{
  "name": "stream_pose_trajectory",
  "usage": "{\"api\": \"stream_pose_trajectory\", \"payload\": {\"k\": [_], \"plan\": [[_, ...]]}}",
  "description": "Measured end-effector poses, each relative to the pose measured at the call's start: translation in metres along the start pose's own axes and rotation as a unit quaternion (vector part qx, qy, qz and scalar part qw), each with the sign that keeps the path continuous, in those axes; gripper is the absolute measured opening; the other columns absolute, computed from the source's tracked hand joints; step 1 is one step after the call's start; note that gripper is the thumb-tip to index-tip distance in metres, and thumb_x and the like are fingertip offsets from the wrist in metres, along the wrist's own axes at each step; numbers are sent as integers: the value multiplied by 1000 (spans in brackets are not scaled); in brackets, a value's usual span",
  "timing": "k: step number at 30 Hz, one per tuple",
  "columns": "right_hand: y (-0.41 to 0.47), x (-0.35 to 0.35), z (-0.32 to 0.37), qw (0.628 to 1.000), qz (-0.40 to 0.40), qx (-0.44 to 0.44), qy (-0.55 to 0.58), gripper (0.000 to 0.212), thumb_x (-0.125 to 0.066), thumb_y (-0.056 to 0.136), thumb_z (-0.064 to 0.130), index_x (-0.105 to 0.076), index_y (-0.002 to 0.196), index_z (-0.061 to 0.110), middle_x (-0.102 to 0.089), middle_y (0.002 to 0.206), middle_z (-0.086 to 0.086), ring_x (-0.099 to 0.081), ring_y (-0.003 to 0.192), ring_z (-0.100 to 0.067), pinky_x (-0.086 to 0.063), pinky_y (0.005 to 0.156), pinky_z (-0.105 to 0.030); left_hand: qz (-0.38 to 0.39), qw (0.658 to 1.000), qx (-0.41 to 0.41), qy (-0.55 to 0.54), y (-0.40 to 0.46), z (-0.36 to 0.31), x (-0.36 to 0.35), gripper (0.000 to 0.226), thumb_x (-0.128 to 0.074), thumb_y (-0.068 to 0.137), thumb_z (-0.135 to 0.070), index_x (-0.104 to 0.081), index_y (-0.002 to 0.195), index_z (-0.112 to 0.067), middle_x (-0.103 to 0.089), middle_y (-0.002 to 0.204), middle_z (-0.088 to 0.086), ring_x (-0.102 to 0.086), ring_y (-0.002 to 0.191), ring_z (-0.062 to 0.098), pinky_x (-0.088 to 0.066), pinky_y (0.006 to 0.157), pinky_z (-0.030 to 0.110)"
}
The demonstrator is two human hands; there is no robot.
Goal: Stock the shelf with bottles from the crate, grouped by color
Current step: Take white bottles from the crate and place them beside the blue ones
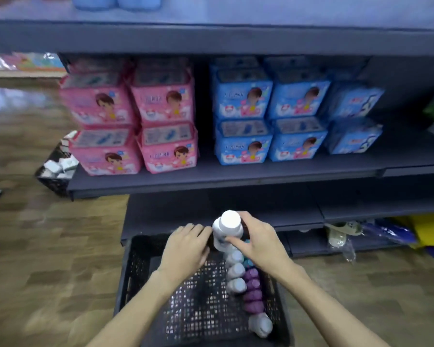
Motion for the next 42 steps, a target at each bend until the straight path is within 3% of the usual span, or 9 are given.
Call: {"api": "stream_pose_trajectory", "payload": {"k": [4, 7, 14, 17, 21, 25, 32, 38, 42], "plan": [[29, 52, 39, 997, -23, 63, -32, 51, -72, 84, 38, -50, 129, 28, -65, 114, 13, -62, 102, -10, -51, 84, -32, -81, 996, -17, 41, 35, 10, 68, 33, -52, 71, -29, -63, 100, -17, -63, 83, -2, -58, 75, 24, -46, 60, 36], [46, 92, 69, 992, -48, 105, -47, 54, -70, 86, 41, -45, 133, 28, -65, 118, 10, -62, 106, -13, -52, 85, -35, -149, 986, -43, 63, 56, 14, 119, 36, -46, 72, -27, -63, 101, -13, -61, 81, 0, -56, 72, 26, -44, 57, 37], [82, 190, 148, 975, -109, 183, -61, 52, -71, 86, 42, -50, 126, 18, -69, 113, 3, -66, 100, -17, -54, 84, -43, -294, 944, -67, 132, 101, 14, 237, 13, -54, 70, -15, -59, 82, -13, -54, 68, 2, -51, 62, 26, -40, 49, 35], [96, 231, 185, 968, -141, 202, -47, 45, -73, 86, 36, -55, 121, 15, -71, 109, 4, -68, 95, -16, -55, 84, -40, -344, 923, -65, 160, 119, 15, 289, 10, -57, 68, -13, -58, 78, -14, -54, 67, 2, -51, 63, 26, -39, 50, 36], [113, 279, 233, 959, -171, 224, -32, 42, -74, 87, 30, -58, 123, 15, -70, 114, 9, -67, 94, -5, -55, 83, -21, -390, 901, -55, 183, 139, 15, 354, 10, -52, 69, -15, -57, 77, -12, -53, 64, 1, -49, 60, 25, -34, 47, 32], [134, 311, 262, 957, -168, 234, -42, 43, -72, 88, 34, -59, 125, 17, -70, 112, 11, -67, 93, -1, -55, 84, -25, -407, 889, -57, 202, 156, 19, 395, 9, -49, 73, -17, -55, 75, -11, -53, 63, 2, -50, 59, 26, -33, 45, 30], [174, 335, 274, 961, -134, 239, -24, 43, -71, 89, 30, -57, 126, 14, -69, 112, 4, -68, 99, -11, -60, 81, -39, -415, 887, -47, 196, 179, 26, 423, 26, -29, 77, -24, -50, 68, -12, -54, 58, 3, -46, 51, 26, -22, 44, 25], [201, 327, 258, 971, -113, 209, -17, 45, -66, 92, 33, -50, 132, 19, -65, 117, 3, -64, 106, -14, -59, 85, -41, -370, 905, -19, 210, 195, 37, 411, 8, -61, 70, -11, -54, 73, -10, -54, 59, 3, -30, 52, 21, -17, 46, 23], [209, 317, 250, 979, -95, 167, -74, 56, -70, 89, 36, -40, 133, 22, -63, 117, 3, -63, 102, -14, -56, 87, -38, -329, 914, -14, 236, 199, 42, 395, 18, -66, 66, -14, -60, 84, -12, -54, 61, 1, -42, 51, 23, -19, 45, 23]]}}
Point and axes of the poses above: each hand's wrist, its own y-axis towards the middle knuckle, its own x-axis out of the back of the hand, z = x × y, the point moved 2 cm from there along y, towards the middle knuckle
